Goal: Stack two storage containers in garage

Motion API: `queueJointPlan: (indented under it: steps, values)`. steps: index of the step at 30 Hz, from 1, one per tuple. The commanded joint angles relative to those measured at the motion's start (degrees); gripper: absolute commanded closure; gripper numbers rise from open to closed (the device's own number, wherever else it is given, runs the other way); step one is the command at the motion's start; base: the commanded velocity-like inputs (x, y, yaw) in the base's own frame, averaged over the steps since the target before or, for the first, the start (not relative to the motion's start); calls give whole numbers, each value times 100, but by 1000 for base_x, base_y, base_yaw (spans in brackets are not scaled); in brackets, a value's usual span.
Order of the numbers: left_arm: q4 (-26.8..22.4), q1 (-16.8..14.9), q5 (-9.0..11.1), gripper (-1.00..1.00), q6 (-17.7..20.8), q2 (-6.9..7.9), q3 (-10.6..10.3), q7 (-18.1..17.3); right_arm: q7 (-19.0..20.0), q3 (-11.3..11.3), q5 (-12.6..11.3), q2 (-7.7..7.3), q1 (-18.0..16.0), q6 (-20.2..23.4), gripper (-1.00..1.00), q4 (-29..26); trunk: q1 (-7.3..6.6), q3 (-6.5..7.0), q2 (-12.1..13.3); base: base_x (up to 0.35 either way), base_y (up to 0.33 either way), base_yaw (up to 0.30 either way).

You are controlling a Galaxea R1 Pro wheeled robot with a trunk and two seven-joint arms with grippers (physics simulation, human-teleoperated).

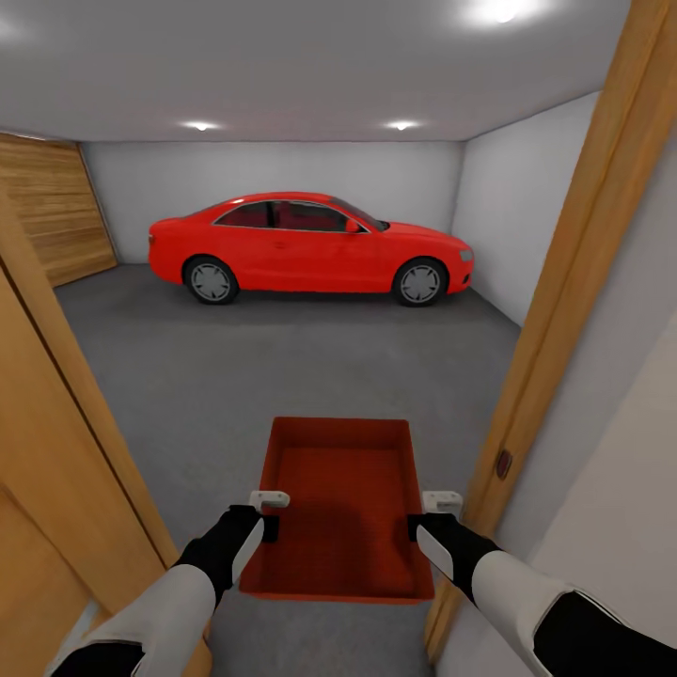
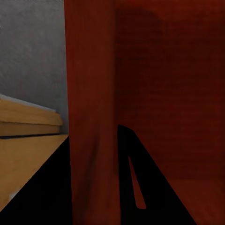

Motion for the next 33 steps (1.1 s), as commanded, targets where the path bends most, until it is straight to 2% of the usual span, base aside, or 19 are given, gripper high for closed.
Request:
queueJointPlan:
  steps: [1, 17, 33]
  values:
    - [9, 3, 58, 100, 33, -43, -5, 25, -29, -193, 200, 1, -11, -3, 100, -345, 4, -13, -13, 101, 145, -8]
    - [9, 3, 58, 100, 30, -43, -5, 25, -29, -193, 200, -1, -11, -3, 100, -345, 4, -13, -13, 142, 212, -1]
    - [9, 3, 58, 100, 26, -43, -5, 25, -29, -193, 200, 0, -11, -3, 100, -345, 4, -13, -13, 14, 19, -65]
